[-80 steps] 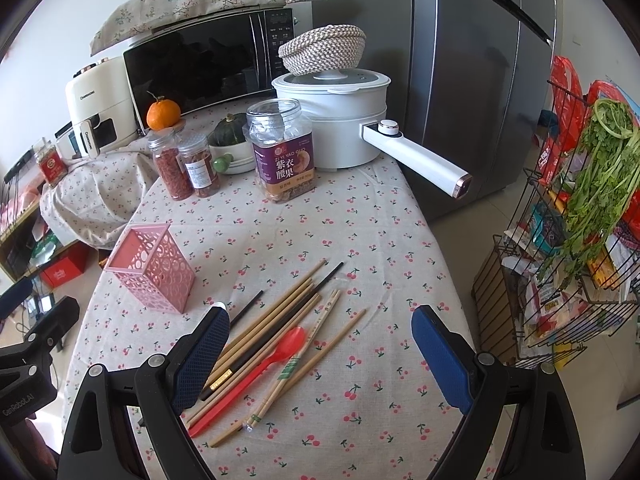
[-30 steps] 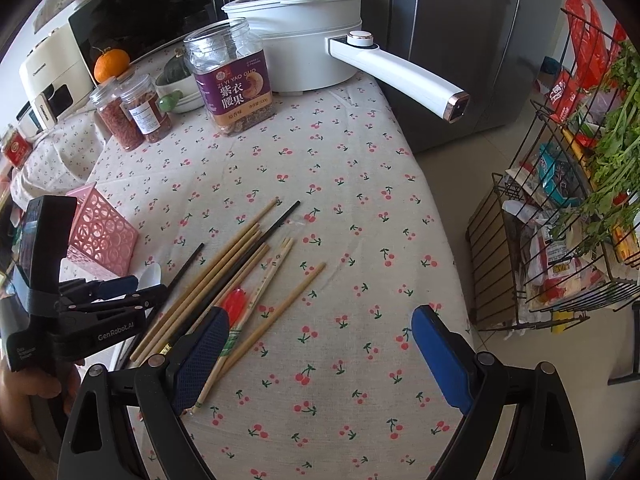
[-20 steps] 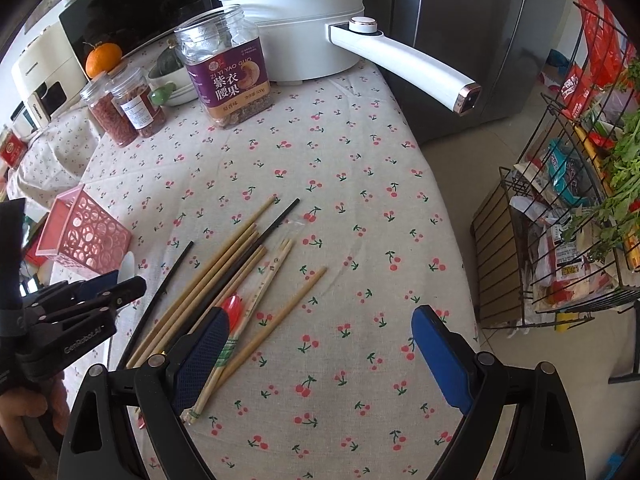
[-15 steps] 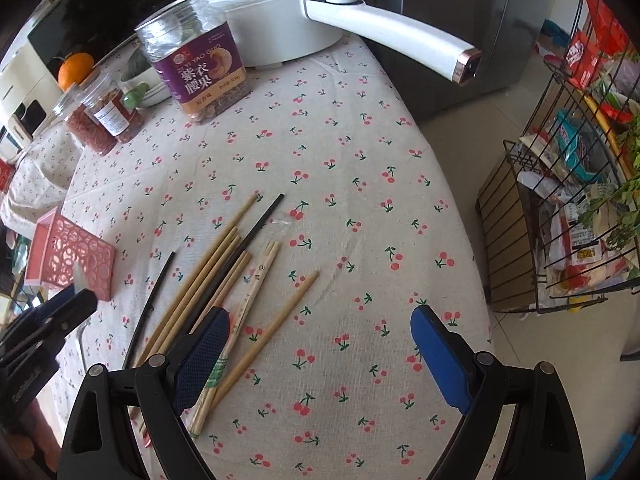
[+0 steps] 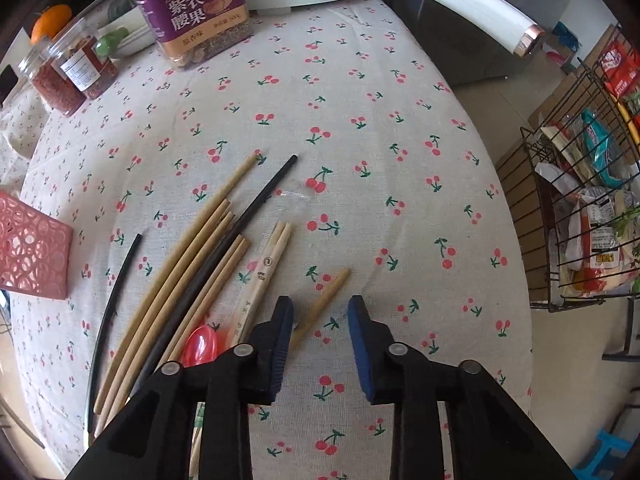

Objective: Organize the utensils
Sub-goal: 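Carry the white spoon into the pink basket with left tool while right tool grasps a wooden chopstick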

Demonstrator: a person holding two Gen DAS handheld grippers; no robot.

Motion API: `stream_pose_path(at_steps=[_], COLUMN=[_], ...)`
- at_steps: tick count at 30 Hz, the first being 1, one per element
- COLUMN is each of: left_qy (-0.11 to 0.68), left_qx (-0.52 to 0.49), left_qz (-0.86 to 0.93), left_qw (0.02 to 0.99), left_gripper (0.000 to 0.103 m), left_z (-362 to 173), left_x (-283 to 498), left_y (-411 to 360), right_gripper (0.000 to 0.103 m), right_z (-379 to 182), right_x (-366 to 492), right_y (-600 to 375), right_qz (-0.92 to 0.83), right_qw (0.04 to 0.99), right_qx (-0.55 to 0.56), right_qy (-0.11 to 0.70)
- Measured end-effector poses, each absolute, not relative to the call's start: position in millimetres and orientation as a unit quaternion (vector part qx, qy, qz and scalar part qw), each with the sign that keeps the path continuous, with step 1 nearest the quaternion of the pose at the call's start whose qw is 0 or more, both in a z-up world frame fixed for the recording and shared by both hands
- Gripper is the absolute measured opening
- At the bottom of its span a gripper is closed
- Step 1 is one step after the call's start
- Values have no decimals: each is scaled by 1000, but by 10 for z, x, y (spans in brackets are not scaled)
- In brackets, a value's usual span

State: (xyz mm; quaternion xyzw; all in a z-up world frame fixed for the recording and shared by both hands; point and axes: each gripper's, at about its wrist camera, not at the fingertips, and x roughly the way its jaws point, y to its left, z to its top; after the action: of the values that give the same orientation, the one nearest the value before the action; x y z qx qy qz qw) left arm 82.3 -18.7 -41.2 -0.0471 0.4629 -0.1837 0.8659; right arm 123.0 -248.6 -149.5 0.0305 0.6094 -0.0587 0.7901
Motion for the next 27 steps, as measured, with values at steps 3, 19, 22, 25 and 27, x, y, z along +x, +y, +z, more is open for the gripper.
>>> stream_pose_path(at_steps=[3,19,22,25,27], left_qy=[461,389,356,312,284], left_qx=[-50,-108,-124,-139,-148], left_qz=[-186,-195,-198,-195,-193], left_qw=[866,894,905,919,928], left_gripper=[38,38,38,38,38], left_z=[-397,-50,70,181,230], left_x=[803,707,696,690,718], left_y=[-158,48,95,180,234], right_gripper=[14,5,5,5,5], right_z=[-1492,-784,-461,-163,4], right_x=[1233,993,870,701,590], right_y=[-2459,-2843,-2775,-2640,-2532], right_qz=[-48,10,41,75,90], right_qw=[794,854,876,900,913], right_qx=[36,172,167,143,123], right_qy=[605,491,451,405,378])
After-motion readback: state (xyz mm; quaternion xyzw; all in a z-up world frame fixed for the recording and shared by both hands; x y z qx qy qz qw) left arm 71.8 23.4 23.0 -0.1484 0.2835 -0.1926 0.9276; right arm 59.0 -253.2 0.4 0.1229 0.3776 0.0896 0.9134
